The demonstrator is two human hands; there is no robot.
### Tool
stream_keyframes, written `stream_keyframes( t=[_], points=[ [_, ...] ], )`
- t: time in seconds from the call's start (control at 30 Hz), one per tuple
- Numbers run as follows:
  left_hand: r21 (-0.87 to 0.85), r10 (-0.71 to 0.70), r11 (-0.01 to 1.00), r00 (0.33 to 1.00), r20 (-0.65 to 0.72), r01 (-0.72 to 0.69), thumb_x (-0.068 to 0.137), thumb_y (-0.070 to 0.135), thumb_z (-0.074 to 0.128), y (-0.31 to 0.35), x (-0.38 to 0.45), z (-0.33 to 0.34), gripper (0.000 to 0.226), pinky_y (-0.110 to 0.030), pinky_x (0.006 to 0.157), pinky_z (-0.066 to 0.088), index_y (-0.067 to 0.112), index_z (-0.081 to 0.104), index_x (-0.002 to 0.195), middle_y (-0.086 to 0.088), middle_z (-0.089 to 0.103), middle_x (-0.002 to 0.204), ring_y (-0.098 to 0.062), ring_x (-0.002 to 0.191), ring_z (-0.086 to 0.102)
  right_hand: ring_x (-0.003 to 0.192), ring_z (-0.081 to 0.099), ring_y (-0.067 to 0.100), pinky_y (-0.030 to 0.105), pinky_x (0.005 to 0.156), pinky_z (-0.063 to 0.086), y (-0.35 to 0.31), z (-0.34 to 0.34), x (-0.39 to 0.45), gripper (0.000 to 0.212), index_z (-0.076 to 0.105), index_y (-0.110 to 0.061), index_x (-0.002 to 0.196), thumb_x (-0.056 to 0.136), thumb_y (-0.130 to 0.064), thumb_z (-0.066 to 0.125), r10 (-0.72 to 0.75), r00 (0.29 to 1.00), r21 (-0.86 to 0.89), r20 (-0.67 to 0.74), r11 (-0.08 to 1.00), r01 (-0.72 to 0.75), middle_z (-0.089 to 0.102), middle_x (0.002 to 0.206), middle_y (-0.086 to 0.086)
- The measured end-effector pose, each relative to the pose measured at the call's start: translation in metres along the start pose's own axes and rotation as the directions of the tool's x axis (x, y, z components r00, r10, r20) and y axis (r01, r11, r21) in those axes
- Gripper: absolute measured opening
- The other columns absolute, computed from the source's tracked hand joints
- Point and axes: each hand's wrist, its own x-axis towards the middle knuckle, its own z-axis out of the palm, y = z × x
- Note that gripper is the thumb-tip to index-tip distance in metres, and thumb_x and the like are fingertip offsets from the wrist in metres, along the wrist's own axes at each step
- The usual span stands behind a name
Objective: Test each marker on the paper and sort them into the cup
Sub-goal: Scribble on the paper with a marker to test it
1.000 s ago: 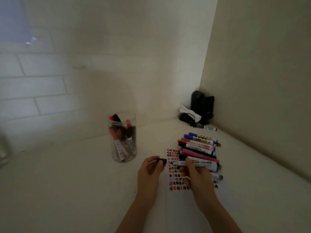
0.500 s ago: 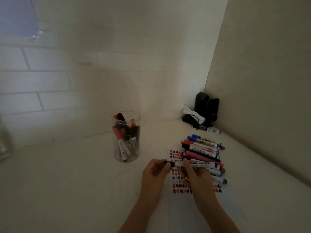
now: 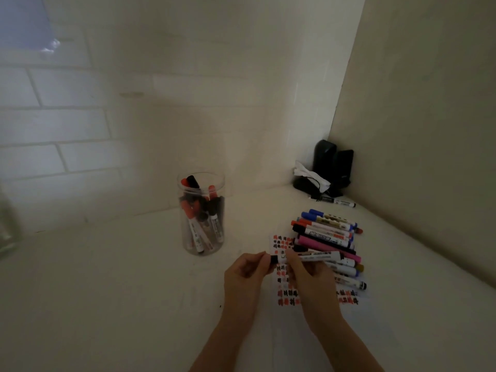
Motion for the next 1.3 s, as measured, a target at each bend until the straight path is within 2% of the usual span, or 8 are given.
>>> stream_keyframes(
  t=[0.13,0.23,0.4,0.57,0.87,1.0,1.17,1.3],
  points=[
    [-0.128,-0.082,0.989,0.995,-0.049,0.075,0.09,0.008,0.062,0.0,0.003,0.004,0.013,-0.022,0.078,0.055,0.005,0.069,0.101,-0.007,0.075,0.093,-0.02,0.093,0.071,0.057,0.055,0.016,0.026,0.055,0.045,-0.013,-0.01,0.001,0.031,0.067,-0.009,0.077,0.08,-0.039,0.066,0.147,0.977,0.079,0.154,0.984,-0.161,0.063,0.064,0.005],
    [-0.314,-0.166,0.94,0.982,-0.087,0.132,0.09,0.006,0.06,0.009,0.003,-0.003,0.014,-0.023,0.08,0.055,0.003,0.068,0.101,-0.013,0.073,0.097,-0.025,0.1,0.068,0.056,0.05,0.017,0.028,0.053,0.041,-0.024,-0.029,0.001,0.033,0.069,-0.008,0.082,0.084,-0.041,0.065,0.23,0.967,0.103,0.11,0.965,-0.241,0.061,0.066,0.007],
    [-0.422,-0.079,0.906,0.971,-0.224,-0.024,0.091,0.002,0.057,0.044,0.002,-0.021,0.018,-0.029,0.081,0.057,0.006,0.061,0.108,-0.007,0.073,0.092,-0.019,0.094,0.068,0.07,0.066,0.013,0.022,0.061,0.054,-0.032,-0.027,-0.014,0.009,0.071,-0.02,0.09,0.087,-0.028,0.066,0.025,0.959,-0.264,0.282,0.963,0.053,0.072,0.074,-0.005],
    [0.018,0.292,0.954,0.91,-0.294,-0.301,0.087,0.0,0.064,0.091,-0.002,-0.04,0.014,-0.02,0.069,0.054,0.004,0.064,0.1,-0.004,0.072,0.083,-0.011,0.078,0.067,0.074,0.064,0.0,0.019,0.071,0.055,-0.028,0.019,-0.028,0.005,0.066,-0.024,0.088,0.085,-0.027,0.069,-0.099,0.896,-0.389,0.434,0.876,0.285,0.069,0.082,-0.01],
    [0.447,0.671,0.714,0.709,-0.218,-0.539,0.083,0.009,0.072,0.209,0.068,-0.079,0.013,-0.014,0.071,0.05,0.011,0.059,0.085,0.003,0.069,0.083,-0.005,0.079,0.067,0.079,0.064,0.004,0.011,0.061,0.049,-0.044,0.043,-0.009,0.007,0.061,-0.026,0.088,0.091,-0.02,0.062,-0.239,0.91,-0.339,0.338,0.872,0.354,0.067,0.088,-0.011],
    [0.549,0.678,0.645,0.73,-0.089,-0.532,0.082,0.005,0.072,0.217,0.105,-0.067,0.017,-0.007,0.069,0.047,0.009,0.055,0.082,0.005,0.068,0.08,0.003,0.075,0.065,0.077,0.062,0.0,0.008,0.06,0.047,-0.04,0.036,0.004,0.008,0.063,-0.024,0.087,0.091,-0.017,0.062,-0.203,0.915,-0.394,0.35,0.854,0.34,0.067,0.085,-0.012],
    [0.777,0.52,0.492,0.848,0.1,-0.393,0.078,0.015,0.075,0.179,0.133,-0.065,0.022,-0.027,0.067,0.047,0.017,0.053,0.074,0.002,0.064,0.073,-0.014,0.068,0.058,0.077,0.063,0.0,0.011,0.063,0.049,-0.048,0.052,0.018,0.013,0.059,-0.03,0.088,0.089,-0.018,0.064,-0.232,0.889,-0.405,0.394,0.825,0.395,0.066,0.088,-0.012],
    [0.944,0.292,0.141,0.924,0.248,-0.298,0.091,0.034,0.061,0.174,0.141,-0.075,0.021,-0.033,0.081,0.048,0.015,0.068,0.087,-0.003,0.068,0.09,-0.021,0.086,0.061,0.078,0.062,0.001,0.009,0.06,0.048,-0.059,0.075,0.033,0.021,0.058,-0.025,0.101,0.085,-0.019,0.07,-0.26,0.866,-0.354,0.426,0.834,0.424,0.064,0.095,-0.007]
  ],
)
